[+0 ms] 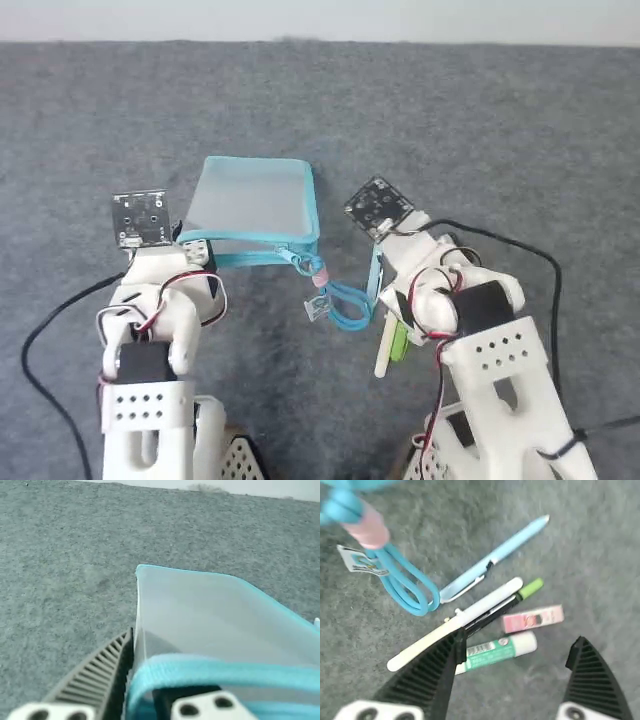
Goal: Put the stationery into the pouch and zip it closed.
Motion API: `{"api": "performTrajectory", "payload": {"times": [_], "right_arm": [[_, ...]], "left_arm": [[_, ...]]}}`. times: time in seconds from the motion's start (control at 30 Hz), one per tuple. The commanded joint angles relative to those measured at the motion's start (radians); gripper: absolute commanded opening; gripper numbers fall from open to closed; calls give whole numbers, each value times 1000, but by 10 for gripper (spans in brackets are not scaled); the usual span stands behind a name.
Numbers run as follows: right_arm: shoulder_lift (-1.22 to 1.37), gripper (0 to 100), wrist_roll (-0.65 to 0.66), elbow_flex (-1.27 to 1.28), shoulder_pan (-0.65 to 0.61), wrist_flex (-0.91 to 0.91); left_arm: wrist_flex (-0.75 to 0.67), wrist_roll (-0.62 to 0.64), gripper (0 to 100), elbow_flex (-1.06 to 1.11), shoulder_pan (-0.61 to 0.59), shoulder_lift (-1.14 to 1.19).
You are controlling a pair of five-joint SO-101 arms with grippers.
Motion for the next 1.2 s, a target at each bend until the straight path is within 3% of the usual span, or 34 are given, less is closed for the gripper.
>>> {"api": "performTrajectory", "payload": {"times": [0.0,0.1,0.2,0.33,0.5,0.67,0.87,1.03,1.17], "right_arm": [[-21,318,-83,55,70,-59],[-21,303,-173,138,96,-122],[-22,204,-242,221,119,-196],[-22,106,-198,270,116,-229],[54,107,-198,256,156,-237],[257,169,-207,169,153,-226],[406,187,-324,110,151,-226],[460,187,-496,115,153,-232],[481,186,-519,120,162,-225]], "left_arm": [[-34,20,10,-18,-5,20],[-32,20,11,-16,-5,20],[-31,18,11,-16,-5,20],[-31,18,11,-16,-5,18],[-32,18,11,-16,-5,18],[-34,18,11,-16,-2,18],[-34,18,11,-16,-2,17],[-34,18,11,-16,0,15],[-32,18,11,-16,-3,12]]}}
